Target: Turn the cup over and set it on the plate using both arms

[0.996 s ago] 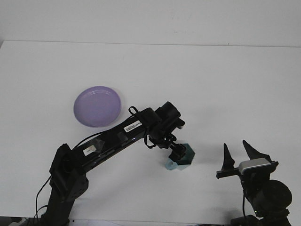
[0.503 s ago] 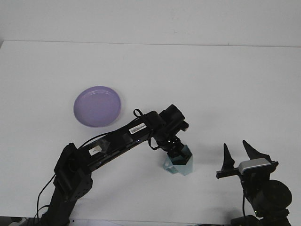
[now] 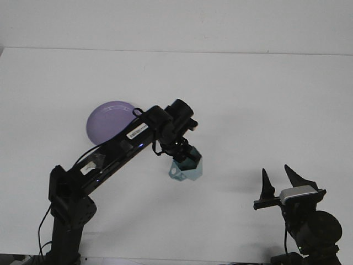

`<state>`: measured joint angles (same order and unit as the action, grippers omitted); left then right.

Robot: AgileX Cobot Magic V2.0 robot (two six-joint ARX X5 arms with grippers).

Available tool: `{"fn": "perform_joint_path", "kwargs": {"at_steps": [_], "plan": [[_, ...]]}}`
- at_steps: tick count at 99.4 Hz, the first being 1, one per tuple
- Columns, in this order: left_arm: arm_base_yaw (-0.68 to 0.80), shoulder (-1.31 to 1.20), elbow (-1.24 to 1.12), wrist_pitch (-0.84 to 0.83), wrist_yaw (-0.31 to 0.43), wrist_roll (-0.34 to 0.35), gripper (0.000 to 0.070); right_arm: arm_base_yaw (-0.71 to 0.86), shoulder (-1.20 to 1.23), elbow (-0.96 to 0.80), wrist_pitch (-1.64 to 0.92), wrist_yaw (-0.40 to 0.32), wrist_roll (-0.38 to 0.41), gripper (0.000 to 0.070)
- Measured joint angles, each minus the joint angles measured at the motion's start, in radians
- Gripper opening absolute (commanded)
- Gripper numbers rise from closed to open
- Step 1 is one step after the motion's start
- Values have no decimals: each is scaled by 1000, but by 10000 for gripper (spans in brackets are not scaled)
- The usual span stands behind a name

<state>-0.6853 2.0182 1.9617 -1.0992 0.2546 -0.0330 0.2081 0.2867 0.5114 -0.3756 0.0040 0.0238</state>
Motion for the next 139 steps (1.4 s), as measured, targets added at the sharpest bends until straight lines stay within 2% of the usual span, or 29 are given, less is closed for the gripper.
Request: {"fn": "perform_joint_path", "kwargs": {"at_steps": [24,42,60,89,139], "plan": [[228,-130,8,-90,-55,34,13,0,0,0,0,0,0,411],[422,-141,9,-104,-74,44,13,0,0,0,0,0,0,411],[540,-140,9,-62,-112,64,13,0,0,0,-3,0,0,411],[628,-38,10,-10,-118,76,13,0,0,0,-7,0,0,411],[632,68,10,51,-145,102,29,0,0,0,-8,0,0,411]]}}
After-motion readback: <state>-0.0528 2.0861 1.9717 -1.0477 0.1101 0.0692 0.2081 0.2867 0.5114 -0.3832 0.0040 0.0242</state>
